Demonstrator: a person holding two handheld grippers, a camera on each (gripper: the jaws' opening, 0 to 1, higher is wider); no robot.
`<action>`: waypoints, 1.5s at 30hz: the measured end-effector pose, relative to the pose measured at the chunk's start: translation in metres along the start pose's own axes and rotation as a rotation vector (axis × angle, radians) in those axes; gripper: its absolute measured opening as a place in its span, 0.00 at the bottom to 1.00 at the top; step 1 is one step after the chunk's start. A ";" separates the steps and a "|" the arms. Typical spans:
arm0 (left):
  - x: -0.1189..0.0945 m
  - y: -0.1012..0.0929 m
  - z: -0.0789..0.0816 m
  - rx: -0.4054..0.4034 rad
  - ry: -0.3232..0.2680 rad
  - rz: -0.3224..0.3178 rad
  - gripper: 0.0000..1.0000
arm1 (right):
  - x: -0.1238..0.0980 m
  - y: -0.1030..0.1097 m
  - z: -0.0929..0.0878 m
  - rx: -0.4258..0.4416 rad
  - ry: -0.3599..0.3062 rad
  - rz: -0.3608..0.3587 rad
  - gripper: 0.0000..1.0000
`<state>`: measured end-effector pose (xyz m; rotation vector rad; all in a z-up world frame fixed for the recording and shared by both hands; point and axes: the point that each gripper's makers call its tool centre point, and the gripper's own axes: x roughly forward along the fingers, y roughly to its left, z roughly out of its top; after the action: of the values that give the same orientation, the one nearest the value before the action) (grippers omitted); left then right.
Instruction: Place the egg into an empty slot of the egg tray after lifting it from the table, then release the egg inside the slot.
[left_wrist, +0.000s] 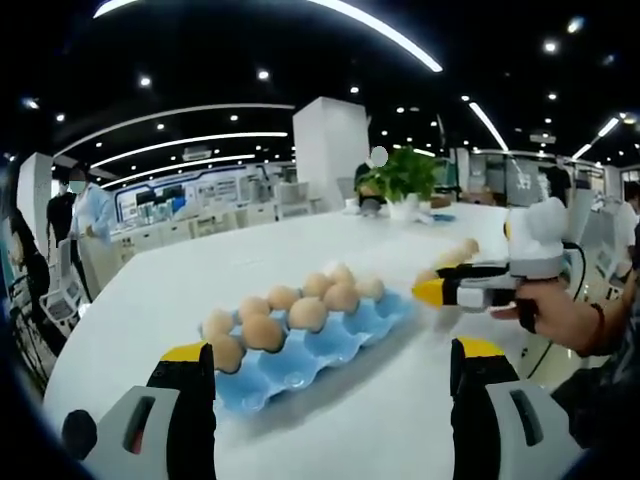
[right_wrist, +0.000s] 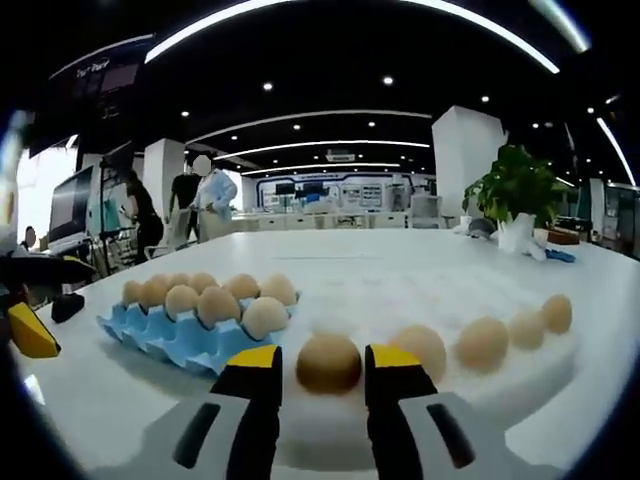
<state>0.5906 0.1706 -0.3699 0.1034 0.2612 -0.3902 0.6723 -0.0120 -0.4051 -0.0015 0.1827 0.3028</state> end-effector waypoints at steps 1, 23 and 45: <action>0.000 0.000 0.000 -0.002 -0.001 0.000 1.00 | 0.002 0.000 0.000 -0.002 0.000 -0.006 0.32; -0.004 0.002 -0.006 -0.008 0.006 0.009 1.00 | 0.002 -0.004 -0.001 0.034 0.024 -0.030 0.27; -0.005 0.001 -0.003 0.001 0.000 0.010 1.00 | -0.004 0.005 0.023 0.050 -0.011 0.045 0.27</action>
<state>0.5855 0.1739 -0.3714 0.1055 0.2601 -0.3800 0.6714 -0.0073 -0.3819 0.0534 0.1793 0.3432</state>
